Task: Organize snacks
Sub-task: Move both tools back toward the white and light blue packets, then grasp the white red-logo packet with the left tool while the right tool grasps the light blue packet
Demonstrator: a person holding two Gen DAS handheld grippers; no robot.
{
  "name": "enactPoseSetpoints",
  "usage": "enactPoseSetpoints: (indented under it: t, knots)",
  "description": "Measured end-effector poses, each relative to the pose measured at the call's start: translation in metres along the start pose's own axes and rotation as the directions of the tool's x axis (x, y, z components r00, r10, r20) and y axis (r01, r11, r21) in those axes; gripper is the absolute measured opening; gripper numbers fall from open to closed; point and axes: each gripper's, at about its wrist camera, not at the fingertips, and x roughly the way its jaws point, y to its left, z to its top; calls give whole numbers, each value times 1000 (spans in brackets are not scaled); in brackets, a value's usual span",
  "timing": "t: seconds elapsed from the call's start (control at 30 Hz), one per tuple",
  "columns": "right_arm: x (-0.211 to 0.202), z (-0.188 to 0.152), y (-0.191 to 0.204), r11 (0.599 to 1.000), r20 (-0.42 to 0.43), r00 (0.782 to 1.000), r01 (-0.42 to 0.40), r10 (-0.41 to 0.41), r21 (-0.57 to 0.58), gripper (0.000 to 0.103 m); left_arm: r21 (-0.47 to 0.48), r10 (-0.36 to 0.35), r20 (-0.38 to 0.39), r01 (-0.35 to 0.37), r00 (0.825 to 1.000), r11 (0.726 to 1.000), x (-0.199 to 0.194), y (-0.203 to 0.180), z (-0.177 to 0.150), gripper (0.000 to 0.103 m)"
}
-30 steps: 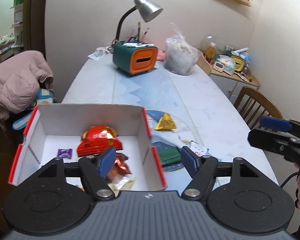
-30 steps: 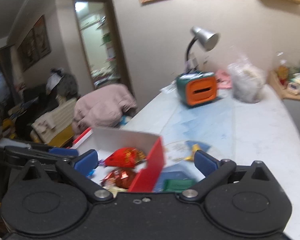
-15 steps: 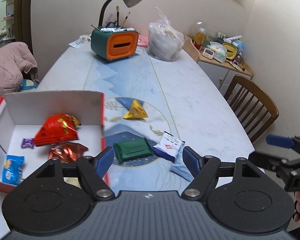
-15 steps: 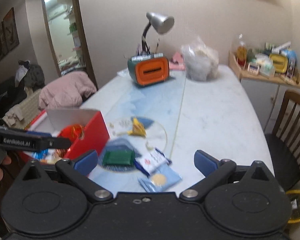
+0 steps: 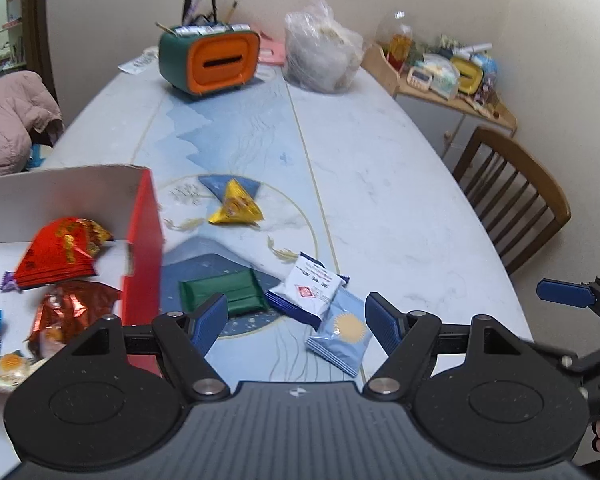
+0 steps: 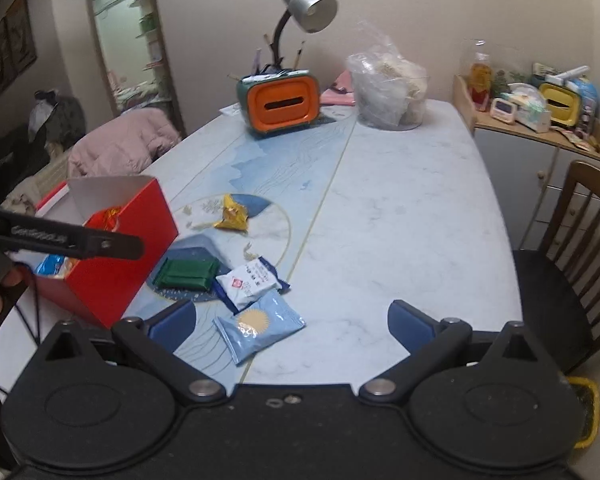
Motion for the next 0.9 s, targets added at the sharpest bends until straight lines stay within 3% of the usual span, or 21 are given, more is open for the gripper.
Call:
enactPoseSetpoints:
  t: [0.27,0.57,0.9]
  knots:
    - [31,-3,-6,994,-92,993,-86,79,-68,102,101,-11,-141,26,990,995,59,-16,17,75]
    - [82,-12,-4,983,-204,974,-128,99,-133,101,161,29,-255,12,967,987,127,-22,27,75]
    - [109,-12,0,970,-247,962,-161,113,-183,100,220,40,-338,38,940,975,164,-21,29,74]
